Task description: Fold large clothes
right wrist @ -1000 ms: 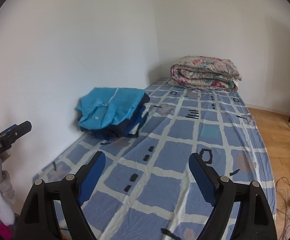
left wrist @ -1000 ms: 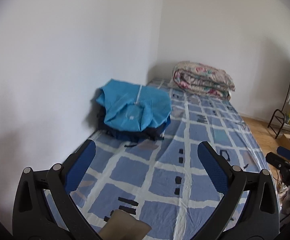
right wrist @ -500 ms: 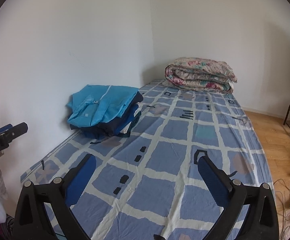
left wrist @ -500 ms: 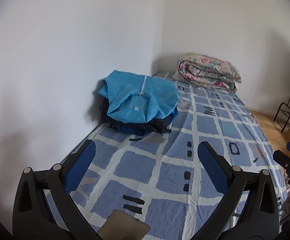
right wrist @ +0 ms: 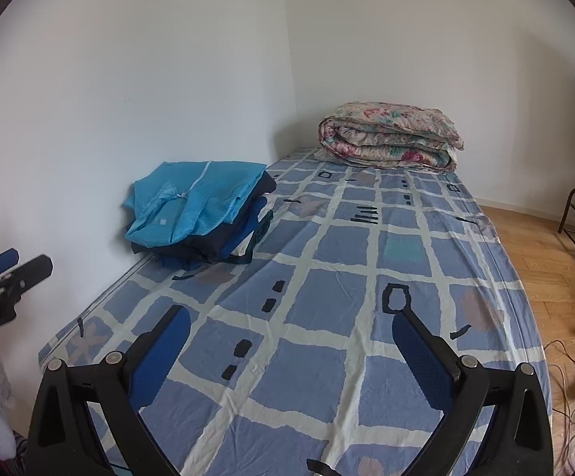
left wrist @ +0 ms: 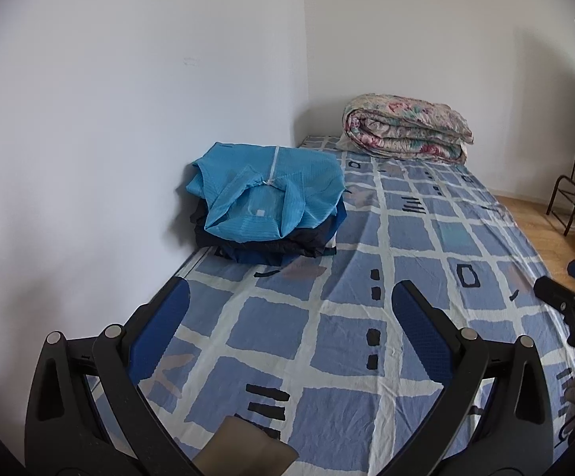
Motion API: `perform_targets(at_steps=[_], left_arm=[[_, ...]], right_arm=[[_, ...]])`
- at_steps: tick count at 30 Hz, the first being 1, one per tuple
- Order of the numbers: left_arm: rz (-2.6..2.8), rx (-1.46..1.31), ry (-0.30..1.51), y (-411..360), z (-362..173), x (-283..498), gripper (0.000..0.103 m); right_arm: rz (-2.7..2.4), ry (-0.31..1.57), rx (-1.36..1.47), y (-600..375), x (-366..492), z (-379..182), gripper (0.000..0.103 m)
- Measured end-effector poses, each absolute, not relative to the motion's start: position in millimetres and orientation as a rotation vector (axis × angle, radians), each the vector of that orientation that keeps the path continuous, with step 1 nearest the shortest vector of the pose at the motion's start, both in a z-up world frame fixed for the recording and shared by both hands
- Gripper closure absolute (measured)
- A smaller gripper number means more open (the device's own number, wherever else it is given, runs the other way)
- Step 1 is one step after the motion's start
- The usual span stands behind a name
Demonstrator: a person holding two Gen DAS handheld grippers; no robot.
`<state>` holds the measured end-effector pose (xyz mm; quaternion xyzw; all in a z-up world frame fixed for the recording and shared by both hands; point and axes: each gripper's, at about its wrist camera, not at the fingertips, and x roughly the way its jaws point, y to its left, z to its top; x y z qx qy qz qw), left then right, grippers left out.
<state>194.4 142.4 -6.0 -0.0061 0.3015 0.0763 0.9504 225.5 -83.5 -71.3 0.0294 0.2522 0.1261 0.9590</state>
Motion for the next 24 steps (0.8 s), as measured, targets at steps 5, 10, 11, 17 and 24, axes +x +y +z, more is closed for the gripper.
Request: perform_targets(at_steps=[5, 10, 11, 17, 24], left_arm=[[0.156, -0.009, 0.615, 139.9, -6.3, 192.7, 0.0], [0.157, -0.009, 0.614, 140.2, -6.2, 192.6, 0.0], [0.155, -0.011, 0.616, 139.9, -6.4, 192.6, 0.0], [0.151, -0.013, 0.62, 140.8, -7.1, 191.3, 0.0], [0.153, -0.02, 0.614, 142.9, -7.7, 189.0, 0.0]], right_arm=[[0.251, 0.517, 0.072, -87.6, 225.0, -72.8, 0.0], [0.254, 0.523, 0.079, -88.8, 225.0, -74.4, 0.0], [0.252, 0.522, 0.075, -88.5, 225.0, -74.7, 0.0], [0.248, 0.526, 0.075, -88.1, 225.9, -75.5, 0.0], [0.237, 0.527, 0.071, -87.4, 224.6, -78.3, 0.0]])
